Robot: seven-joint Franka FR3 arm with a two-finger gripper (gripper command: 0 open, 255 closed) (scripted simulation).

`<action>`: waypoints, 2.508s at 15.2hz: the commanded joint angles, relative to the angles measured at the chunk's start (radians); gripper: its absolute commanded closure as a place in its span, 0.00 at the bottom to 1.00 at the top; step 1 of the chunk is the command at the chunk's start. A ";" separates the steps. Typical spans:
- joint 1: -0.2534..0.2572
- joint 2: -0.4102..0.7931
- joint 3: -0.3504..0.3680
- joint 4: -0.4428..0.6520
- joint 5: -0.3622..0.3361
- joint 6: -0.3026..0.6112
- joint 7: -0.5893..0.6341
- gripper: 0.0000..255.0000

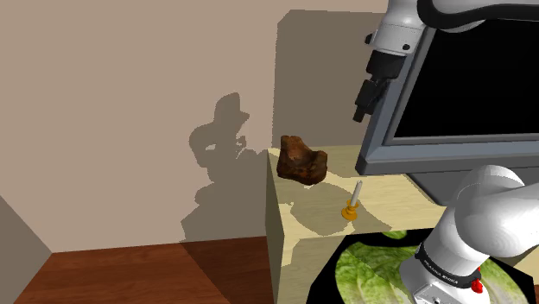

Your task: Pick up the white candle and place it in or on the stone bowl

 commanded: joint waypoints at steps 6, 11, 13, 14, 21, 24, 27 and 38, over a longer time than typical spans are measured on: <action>-0.072 0.002 0.052 -0.145 0.022 0.064 0.191 0.00; -0.134 0.011 0.105 -0.284 0.059 0.128 0.382 0.00; -0.156 0.018 0.127 -0.338 0.079 0.155 0.459 0.00; -0.166 0.022 0.138 -0.364 0.091 0.169 0.497 0.00; -0.161 0.033 0.153 -0.447 0.108 0.258 0.505 0.00; -0.158 0.037 0.156 -0.466 0.112 0.282 0.505 0.00; -0.158 0.037 0.156 -0.466 0.112 0.282 0.505 0.00; -0.158 0.037 0.156 -0.466 0.112 0.282 0.505 1.00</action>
